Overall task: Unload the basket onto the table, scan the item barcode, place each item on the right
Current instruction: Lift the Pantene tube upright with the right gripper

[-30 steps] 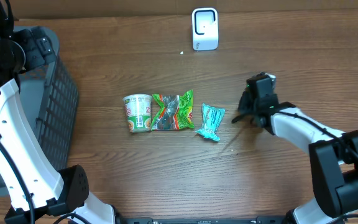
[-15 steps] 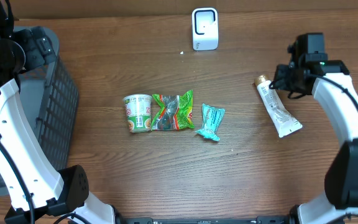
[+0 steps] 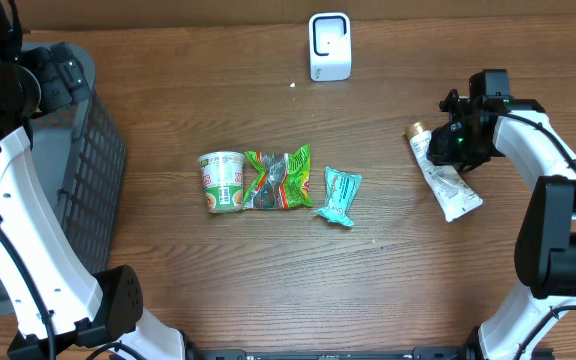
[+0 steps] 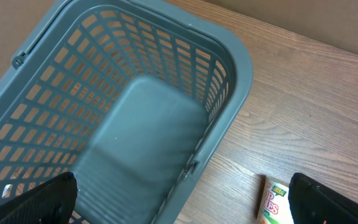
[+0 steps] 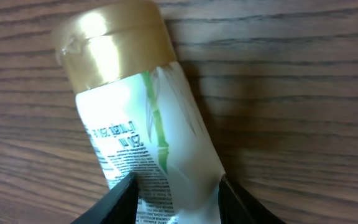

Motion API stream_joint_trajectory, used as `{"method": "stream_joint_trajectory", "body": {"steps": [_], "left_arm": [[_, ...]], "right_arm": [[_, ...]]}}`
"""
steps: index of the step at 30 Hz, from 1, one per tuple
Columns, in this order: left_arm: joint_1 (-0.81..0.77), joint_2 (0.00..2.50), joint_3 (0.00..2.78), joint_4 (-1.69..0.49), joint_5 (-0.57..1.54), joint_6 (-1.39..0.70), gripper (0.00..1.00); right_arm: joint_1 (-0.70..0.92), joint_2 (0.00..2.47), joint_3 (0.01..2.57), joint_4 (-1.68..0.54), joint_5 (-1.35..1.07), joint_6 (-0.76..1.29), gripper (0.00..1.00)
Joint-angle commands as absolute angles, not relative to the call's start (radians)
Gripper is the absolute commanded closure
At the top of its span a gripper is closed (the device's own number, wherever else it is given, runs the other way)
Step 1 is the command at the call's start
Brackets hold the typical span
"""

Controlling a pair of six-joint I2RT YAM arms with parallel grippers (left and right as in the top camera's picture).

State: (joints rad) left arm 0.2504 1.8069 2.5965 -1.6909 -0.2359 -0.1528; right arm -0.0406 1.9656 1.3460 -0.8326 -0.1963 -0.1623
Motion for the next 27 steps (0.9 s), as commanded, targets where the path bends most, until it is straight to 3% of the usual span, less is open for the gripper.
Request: {"method": "stream_joint_trajectory", "body": {"steps": [1,5,7,11,16,20,27], "left_arm": [[0.250,1.811,2.598,-1.689,-0.235,-0.138,0.00],[0.250,1.811,2.598,-1.689,-0.235,-0.138,0.00],[0.250,1.811,2.598,-1.689,-0.235,-0.138,0.00],[0.250,1.811,2.598,-1.689,-0.235,-0.138,0.00],[0.250,1.811,2.598,-1.689,-0.235,-0.138,0.00],[0.250,1.811,2.598,-1.689,-0.236,-0.138,0.00],[0.250,1.811,2.598,-1.689,-0.235,-0.138,0.00]], "right_arm": [[-0.030,2.026,1.332,-0.874,-0.264,-0.188,0.56],[-0.043,2.025,1.368,-0.933,-0.266,-0.188,0.48],[-0.057,2.025,1.376,-0.953,-0.295,-0.187,0.34],[-0.066,2.026,1.358,-0.956,-0.349,-0.188,0.25],[-0.066,2.026,1.329,-0.944,-0.369,-0.188,0.28],[-0.066,2.026,1.328,-0.950,-0.369,-0.187,0.46],[-0.066,2.026,1.328,-0.993,-0.376,-0.188,0.45]]}}
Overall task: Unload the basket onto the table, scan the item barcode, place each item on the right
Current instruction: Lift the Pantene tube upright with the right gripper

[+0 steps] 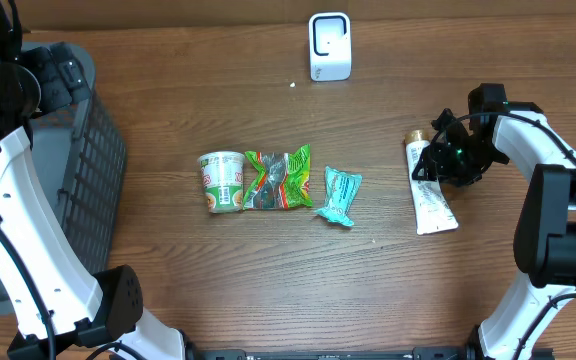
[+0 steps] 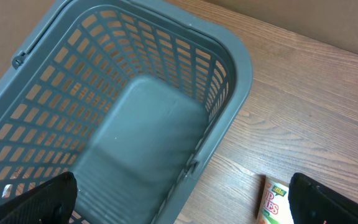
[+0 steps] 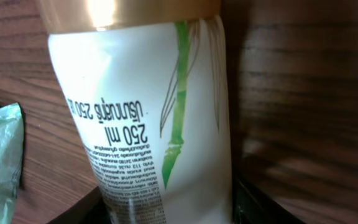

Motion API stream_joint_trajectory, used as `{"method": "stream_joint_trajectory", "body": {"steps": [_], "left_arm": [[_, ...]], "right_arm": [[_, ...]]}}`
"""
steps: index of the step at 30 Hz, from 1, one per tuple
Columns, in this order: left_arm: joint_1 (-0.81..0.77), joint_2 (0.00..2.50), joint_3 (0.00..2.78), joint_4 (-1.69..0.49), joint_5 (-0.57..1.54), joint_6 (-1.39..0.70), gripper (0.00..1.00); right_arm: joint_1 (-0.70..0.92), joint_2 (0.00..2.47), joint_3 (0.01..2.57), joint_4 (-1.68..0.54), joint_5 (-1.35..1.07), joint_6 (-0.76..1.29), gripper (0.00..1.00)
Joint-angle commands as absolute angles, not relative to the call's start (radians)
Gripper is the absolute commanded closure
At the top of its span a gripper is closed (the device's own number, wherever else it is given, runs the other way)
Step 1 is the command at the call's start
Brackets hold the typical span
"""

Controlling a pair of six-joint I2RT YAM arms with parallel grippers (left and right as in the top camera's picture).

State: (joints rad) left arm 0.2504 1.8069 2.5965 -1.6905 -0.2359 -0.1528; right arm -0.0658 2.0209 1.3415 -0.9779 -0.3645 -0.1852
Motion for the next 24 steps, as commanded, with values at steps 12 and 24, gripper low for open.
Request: {"method": "stream_joint_trajectory", "body": {"steps": [12,24], "left_arm": [[0.250,1.811,2.598,-1.689,-0.235,-0.138,0.00],[0.250,1.811,2.598,-1.689,-0.236,-0.138,0.00]], "right_arm": [[-0.121,2.026,1.229,-0.980,-0.429,-0.127,0.25],[-0.121,2.026,1.218,-0.917,-0.558,-0.128,0.68]]}}
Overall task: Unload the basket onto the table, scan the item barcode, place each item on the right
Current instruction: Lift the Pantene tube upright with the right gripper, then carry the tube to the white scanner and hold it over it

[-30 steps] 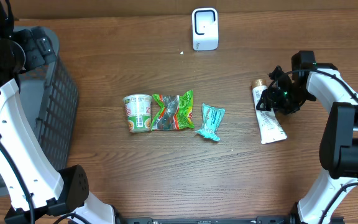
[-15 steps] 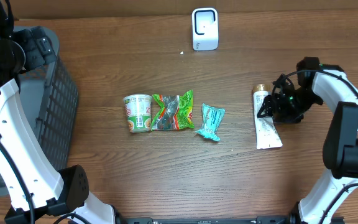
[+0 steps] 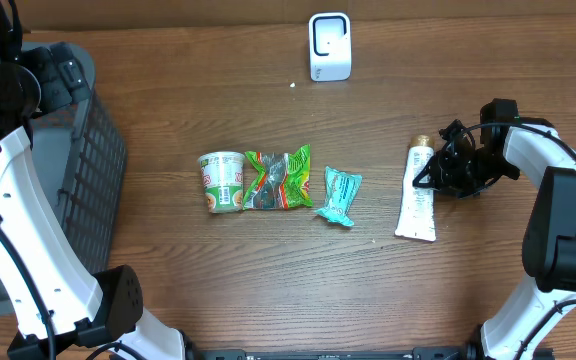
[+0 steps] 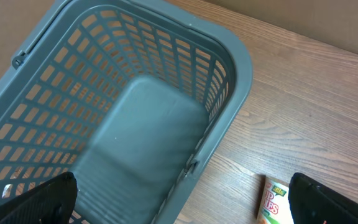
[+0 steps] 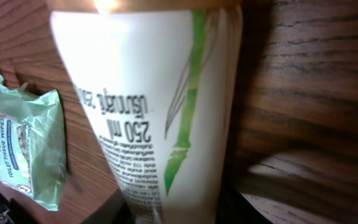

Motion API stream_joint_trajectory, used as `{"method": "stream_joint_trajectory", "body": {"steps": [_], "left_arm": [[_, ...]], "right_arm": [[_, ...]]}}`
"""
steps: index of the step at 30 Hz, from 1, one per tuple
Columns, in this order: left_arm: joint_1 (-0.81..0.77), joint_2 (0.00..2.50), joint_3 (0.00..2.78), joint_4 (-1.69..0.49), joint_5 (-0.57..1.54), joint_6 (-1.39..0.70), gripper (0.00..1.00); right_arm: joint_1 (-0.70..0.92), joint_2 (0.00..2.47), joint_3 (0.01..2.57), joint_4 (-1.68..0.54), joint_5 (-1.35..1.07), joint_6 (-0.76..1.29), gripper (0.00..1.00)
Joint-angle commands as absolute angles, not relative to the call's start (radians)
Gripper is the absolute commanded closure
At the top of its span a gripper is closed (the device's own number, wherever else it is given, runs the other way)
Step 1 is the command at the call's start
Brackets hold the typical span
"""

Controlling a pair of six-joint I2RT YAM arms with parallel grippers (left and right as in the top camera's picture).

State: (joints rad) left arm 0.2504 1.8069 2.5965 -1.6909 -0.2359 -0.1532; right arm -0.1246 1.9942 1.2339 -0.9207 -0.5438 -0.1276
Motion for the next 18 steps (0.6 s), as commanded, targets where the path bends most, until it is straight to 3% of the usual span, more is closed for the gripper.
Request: {"method": "stream_joint_trajectory", "body": {"steps": [1,5,9,18], "left_arm": [[0.250,1.811,2.598,-1.689,-0.236,-0.138,0.00],[0.250,1.811,2.598,-1.689,-0.235,-0.138,0.00],[0.250,1.811,2.598,-1.689,-0.235,-0.138,0.00],[0.250,1.811,2.598,-1.689,-0.235,-0.138,0.00]], "right_arm": [[-0.122,2.025,1.245,-0.931,-0.590,-0.128,0.73],[-0.121,2.003,1.392,-1.045,-0.638,-0.128,0.84],[-0.091,1.933,1.552,-1.155,-0.614,-0.131,0.87],[0.112,1.760,1.701,-1.122,-0.308,-0.119,0.95]]}}
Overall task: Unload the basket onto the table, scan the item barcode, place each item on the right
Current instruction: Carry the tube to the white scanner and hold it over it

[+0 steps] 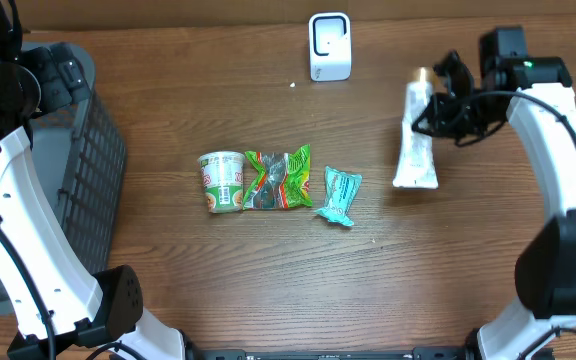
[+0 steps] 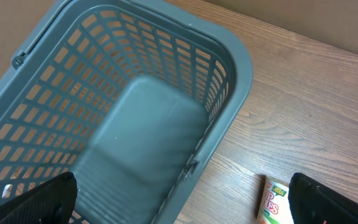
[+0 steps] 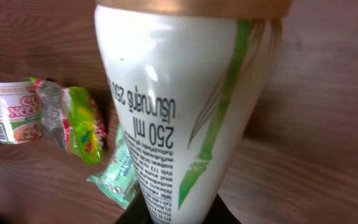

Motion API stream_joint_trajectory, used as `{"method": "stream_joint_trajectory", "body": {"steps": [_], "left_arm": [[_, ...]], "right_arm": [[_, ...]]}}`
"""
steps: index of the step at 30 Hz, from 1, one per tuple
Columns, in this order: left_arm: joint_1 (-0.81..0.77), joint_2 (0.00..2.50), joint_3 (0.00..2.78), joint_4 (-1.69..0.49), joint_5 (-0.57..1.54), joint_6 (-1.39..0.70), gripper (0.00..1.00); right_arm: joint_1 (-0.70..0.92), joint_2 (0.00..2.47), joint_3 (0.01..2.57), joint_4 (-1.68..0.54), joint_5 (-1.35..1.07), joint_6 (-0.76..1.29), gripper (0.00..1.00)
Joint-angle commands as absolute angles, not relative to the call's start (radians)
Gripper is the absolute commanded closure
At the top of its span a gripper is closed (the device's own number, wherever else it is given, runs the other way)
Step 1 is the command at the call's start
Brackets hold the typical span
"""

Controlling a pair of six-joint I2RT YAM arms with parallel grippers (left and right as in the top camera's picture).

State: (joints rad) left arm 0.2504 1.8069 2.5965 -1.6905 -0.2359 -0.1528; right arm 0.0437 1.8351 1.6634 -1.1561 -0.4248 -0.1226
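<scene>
My right gripper (image 1: 446, 112) is shut on a white tube (image 1: 414, 138) with a gold cap and holds it in the air at the back right, cap toward the far edge. In the right wrist view the tube (image 3: 188, 118) fills the frame, printed "250 ml" with a green bamboo stem. The white barcode scanner (image 1: 329, 46) stands at the back middle, left of the tube. My left gripper (image 2: 182, 202) hangs open over the grey basket (image 2: 135, 124), nothing between its fingers.
A noodle cup (image 1: 222, 181), a green snack bag (image 1: 280, 177) and a pale green wipes pack (image 1: 339, 196) lie in a row mid-table. The grey basket (image 1: 88, 170) stands at the left edge, with the left arm above it.
My right gripper has risen with the tube and moved toward the back of the table, from beside the wipes pack's row to level with the scanner. The left arm is unmoved.
The tube lay slanted on the table at the right with my right gripper around its upper part. Then it was turned nearly straight, then shifted a little lower and leftward. Now it is held off the table near the scanner.
</scene>
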Motion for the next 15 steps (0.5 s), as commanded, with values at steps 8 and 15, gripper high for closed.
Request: {"method": "stream_joint_trajectory", "body": {"steps": [8,15], "left_arm": [[0.250,1.811,2.598,-1.689,-0.235,-0.138,0.00],[0.250,1.811,2.598,-1.689,-0.236,-0.138,0.00]], "right_arm": [[0.284,1.747,1.737,-0.992,-0.047,-0.051,0.95],[0.296,1.769,1.966,-0.992,0.033,-0.073,0.96]]}}
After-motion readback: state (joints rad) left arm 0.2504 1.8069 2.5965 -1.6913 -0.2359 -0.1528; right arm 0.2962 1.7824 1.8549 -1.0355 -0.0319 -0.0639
